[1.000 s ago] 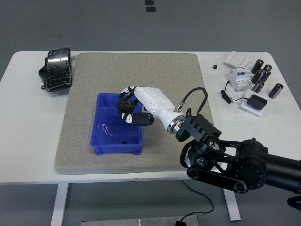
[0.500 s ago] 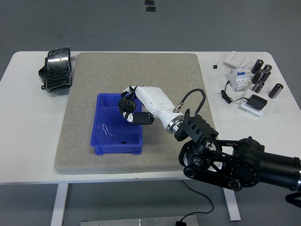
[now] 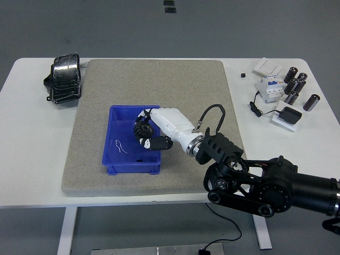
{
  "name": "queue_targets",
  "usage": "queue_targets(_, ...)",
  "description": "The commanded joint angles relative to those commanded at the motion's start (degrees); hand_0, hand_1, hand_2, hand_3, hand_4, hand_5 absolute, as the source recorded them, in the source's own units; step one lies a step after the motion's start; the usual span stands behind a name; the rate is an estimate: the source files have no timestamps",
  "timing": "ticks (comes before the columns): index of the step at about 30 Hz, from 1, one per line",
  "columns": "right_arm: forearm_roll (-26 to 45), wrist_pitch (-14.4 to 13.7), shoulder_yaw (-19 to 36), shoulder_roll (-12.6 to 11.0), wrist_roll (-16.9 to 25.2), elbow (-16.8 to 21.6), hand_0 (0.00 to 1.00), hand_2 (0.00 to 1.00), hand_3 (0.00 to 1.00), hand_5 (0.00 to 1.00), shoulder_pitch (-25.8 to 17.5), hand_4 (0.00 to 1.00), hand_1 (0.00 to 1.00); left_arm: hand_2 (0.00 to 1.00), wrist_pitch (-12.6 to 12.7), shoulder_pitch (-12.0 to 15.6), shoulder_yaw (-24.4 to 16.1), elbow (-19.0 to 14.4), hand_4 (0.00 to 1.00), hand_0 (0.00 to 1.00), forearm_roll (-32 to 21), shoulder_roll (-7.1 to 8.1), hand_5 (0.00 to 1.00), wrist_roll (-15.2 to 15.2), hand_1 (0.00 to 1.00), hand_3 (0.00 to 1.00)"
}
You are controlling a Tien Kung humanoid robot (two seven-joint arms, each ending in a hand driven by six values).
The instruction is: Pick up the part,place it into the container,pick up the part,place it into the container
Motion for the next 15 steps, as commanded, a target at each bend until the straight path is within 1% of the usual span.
queue_targets(2,-0.1,0.8,0.0,0.0,0.0,0.0,0.631,0.76,0.77,0.251,-0.1,0.575,0.758,0.623,0.0,0.0,0.0,0.0,0.712,0.661,0.0,-0.02,0.58,0.0,0.644,0.604)
queue_targets(3,-0.1,1.1,0.0,0.0,0.0,0.1,0.641,0.747,0.782,0.252,-0.1,0.6,0.759,0.623,-0.1,0.0,0.0,0.0,0.706,0.661,0.0,-0.04,0.576,0.0,0.644,0.603)
queue_targets(4,-0.2,1.3,0.1,-0.1,0.0,0.1,0.641,0.747,0.782,0.252,-0.1,0.6,0.759,0.623,-0.1,0.0,0.0,0.1,0.706,0.661,-0.1,-0.05,0.576,-0.1,0.644,0.603)
queue_targets(7,-0.5,1.4,0.3,-0.1,0.1,0.2,0.641,0.747,0.782,0.252,-0.2,0.6,0.759,0.623,-0.1,-0.1,0.0,0.1,0.706,0.661,0.0,-0.06,0.576,-0.1,0.644,0.603)
queue_targets(8,-0.5,1.4,0.5,-0.2,0.1,0.2,0.641,0.747,0.782,0.252,-0.3,0.6,0.759,0.623,-0.2,-0.1,0.0,0.1,0.706,0.661,0.0,-0.06,0.576,-0.1,0.644,0.603)
queue_targets(9,-0.6,1.4,0.5,-0.2,0.1,0.2,0.643,0.742,0.79,0.253,-0.3,0.623,0.76,0.624,-0.2,-0.1,0.0,0.1,0.703,0.661,0.0,-0.05,0.575,-0.1,0.643,0.603)
queue_targets(12,-0.8,0.9,1.0,-0.3,0.4,0.3,0.643,0.742,0.79,0.253,-0.6,0.623,0.76,0.624,-0.2,-0.1,-0.1,0.1,0.703,0.661,0.1,-0.07,0.575,0.0,0.643,0.603)
queue_targets(15,-0.1,-0.4,2.5,-0.8,1.3,0.9,0.629,0.728,0.775,0.258,-1.2,0.629,0.747,0.624,-0.2,-0.1,-0.2,0.1,0.7,0.66,0.2,-0.13,0.574,0.0,0.644,0.603)
